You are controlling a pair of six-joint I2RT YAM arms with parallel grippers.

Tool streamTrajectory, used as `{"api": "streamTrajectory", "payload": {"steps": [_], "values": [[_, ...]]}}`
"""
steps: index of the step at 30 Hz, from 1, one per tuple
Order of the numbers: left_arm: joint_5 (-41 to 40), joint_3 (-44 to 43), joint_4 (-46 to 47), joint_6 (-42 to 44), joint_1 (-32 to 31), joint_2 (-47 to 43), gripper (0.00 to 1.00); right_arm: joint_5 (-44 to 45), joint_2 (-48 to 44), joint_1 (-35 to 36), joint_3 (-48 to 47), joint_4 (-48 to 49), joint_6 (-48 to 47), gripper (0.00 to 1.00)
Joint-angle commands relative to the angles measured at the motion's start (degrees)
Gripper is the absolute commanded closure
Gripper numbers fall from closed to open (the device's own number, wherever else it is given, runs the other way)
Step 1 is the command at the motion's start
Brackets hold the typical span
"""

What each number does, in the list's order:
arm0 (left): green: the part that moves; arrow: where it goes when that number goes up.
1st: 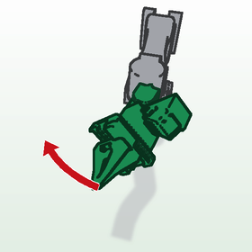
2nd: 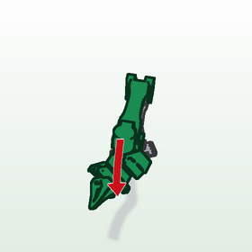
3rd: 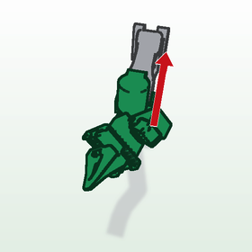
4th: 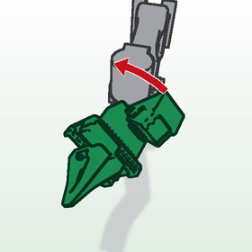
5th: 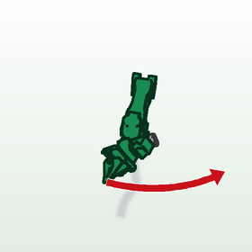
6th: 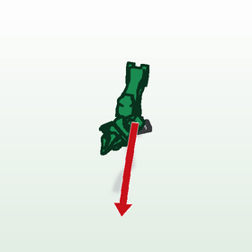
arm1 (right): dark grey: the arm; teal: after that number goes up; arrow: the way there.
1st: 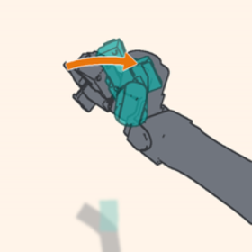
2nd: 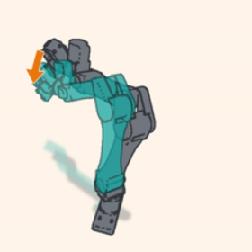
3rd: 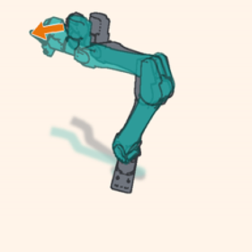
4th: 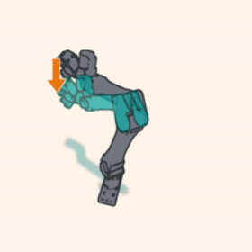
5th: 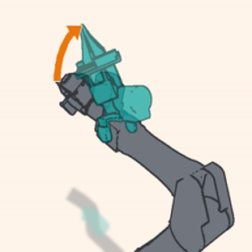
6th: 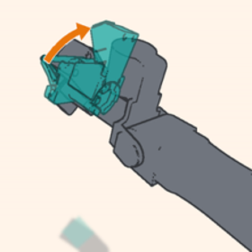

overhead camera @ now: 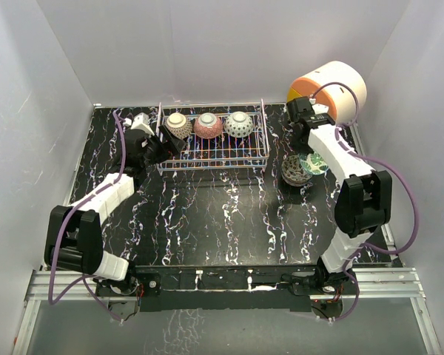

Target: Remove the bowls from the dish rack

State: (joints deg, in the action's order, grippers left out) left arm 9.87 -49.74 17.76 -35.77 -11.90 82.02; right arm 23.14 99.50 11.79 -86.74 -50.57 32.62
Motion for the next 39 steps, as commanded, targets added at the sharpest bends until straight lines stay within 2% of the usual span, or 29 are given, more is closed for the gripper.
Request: {"api": "streamTrajectory", "payload": {"steps": [1,11,14,39], "values": [[0.5,0.3,0.8,0.5,0.1,-0.4,0.18,5.4,0.1,2.0,-6.6,-2.7,1.5,0.92],[0.5,0.5,0.7,0.5,0.0,-0.3,0.18,15.9,11.6,7.5,-17.7,-16.8,4.6,0.92],[0.5,0.6,0.6,0.5,0.1,-0.3,0.18,16.8,14.0,7.9,-20.0,-19.8,5.3,0.92],[0.4,0.6,-0.3,0.7,0.0,0.2,0.18,9.9,18.0,8.3,-18.2,-16.1,5.0,0.92]]}}
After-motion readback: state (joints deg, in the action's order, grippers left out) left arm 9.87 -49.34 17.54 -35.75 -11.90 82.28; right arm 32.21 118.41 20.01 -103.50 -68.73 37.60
